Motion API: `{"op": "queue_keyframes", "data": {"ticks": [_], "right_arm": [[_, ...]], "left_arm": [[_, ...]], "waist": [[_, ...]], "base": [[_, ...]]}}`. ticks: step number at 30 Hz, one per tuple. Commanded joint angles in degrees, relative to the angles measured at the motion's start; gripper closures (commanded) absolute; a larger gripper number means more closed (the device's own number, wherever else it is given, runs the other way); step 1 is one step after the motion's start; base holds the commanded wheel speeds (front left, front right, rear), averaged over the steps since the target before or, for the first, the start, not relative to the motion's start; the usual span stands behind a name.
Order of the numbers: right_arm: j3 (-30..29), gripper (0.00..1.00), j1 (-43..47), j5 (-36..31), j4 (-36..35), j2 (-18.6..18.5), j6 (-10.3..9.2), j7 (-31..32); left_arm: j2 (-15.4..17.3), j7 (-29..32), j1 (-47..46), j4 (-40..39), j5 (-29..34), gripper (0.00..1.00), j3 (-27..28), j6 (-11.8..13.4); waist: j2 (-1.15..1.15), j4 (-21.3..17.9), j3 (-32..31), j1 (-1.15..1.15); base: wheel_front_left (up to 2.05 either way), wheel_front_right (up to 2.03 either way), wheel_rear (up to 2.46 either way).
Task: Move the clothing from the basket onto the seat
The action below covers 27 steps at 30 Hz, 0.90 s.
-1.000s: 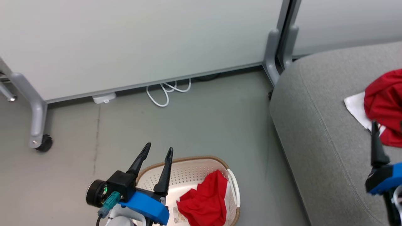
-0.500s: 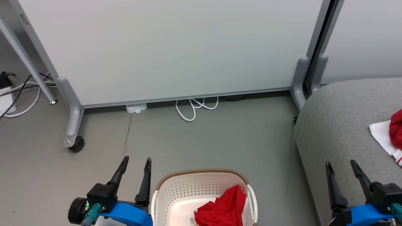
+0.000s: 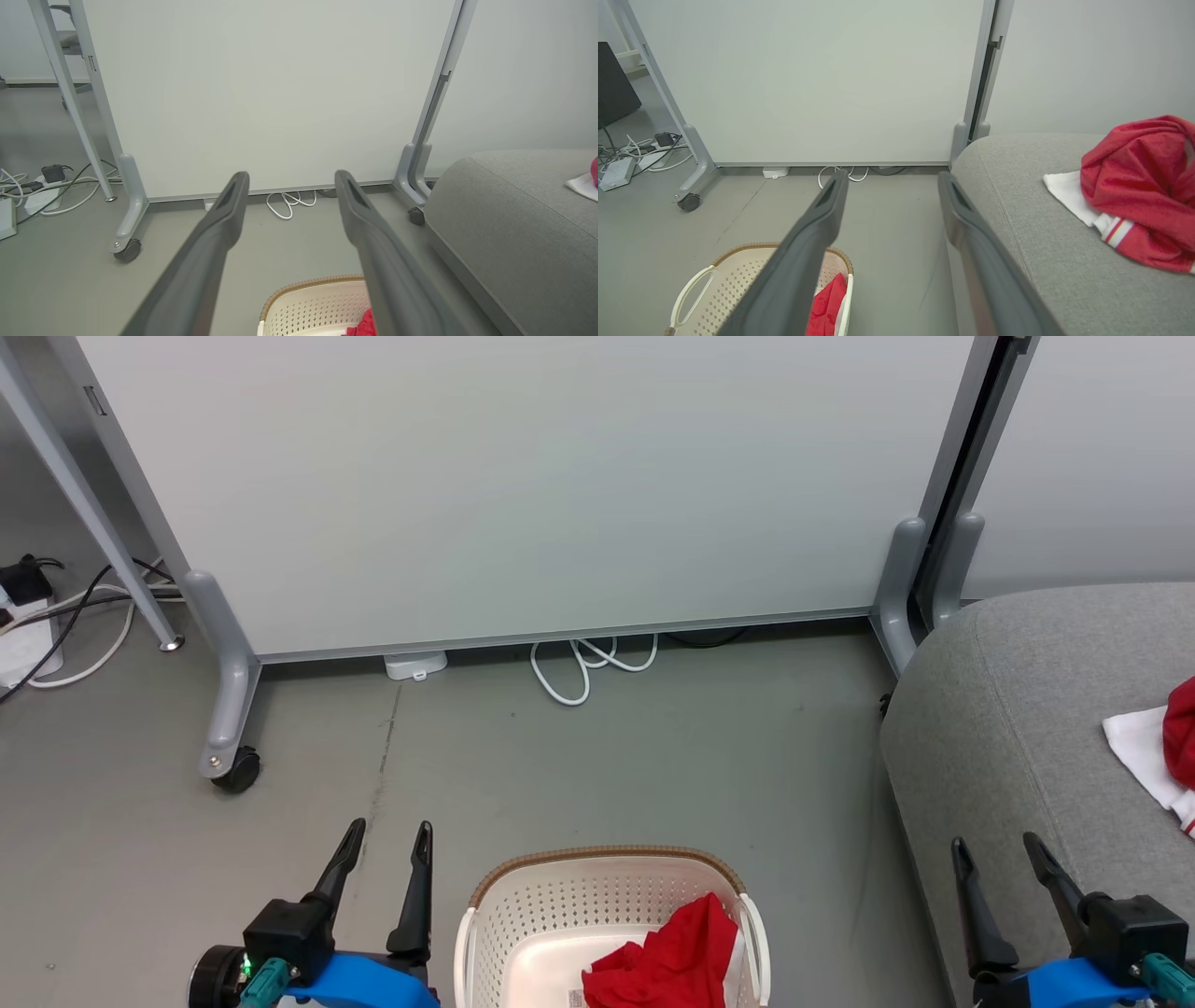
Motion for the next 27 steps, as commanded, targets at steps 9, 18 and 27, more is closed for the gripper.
{"op": "queue_keyframes", "data": {"ticks": [9, 18, 27], "right_arm": [[1.00, 0.00, -0.90, 1.02, 0.37, 0.13, 0.01, -0.03], [2.23, 0.00, -2.57, 1.35, -0.39, 0.13, 0.01, 0.04], [5.29, 0.00, -9.93, 0.39, -3.11, -1.23, 0.01, 0.63]], "left_arm": [[-0.10, -0.15, -0.10, -0.08, 0.40, 0.00, -0.13, -0.05], [-0.20, -0.15, -1.33, -0.23, 0.44, 0.00, -0.81, -0.05], [-0.86, -0.15, -6.49, -0.70, 1.02, 0.00, -1.99, -0.05]], "waist": [[0.00, -0.22, 0.57, 0.00], [0.00, -1.36, 4.30, 0.00], [0.00, -3.83, 16.22, 0.00]], "base": [[0.00, 0.00, 0.00], [0.00, 0.00, 0.00], [0.00, 0.00, 0.00]]}}
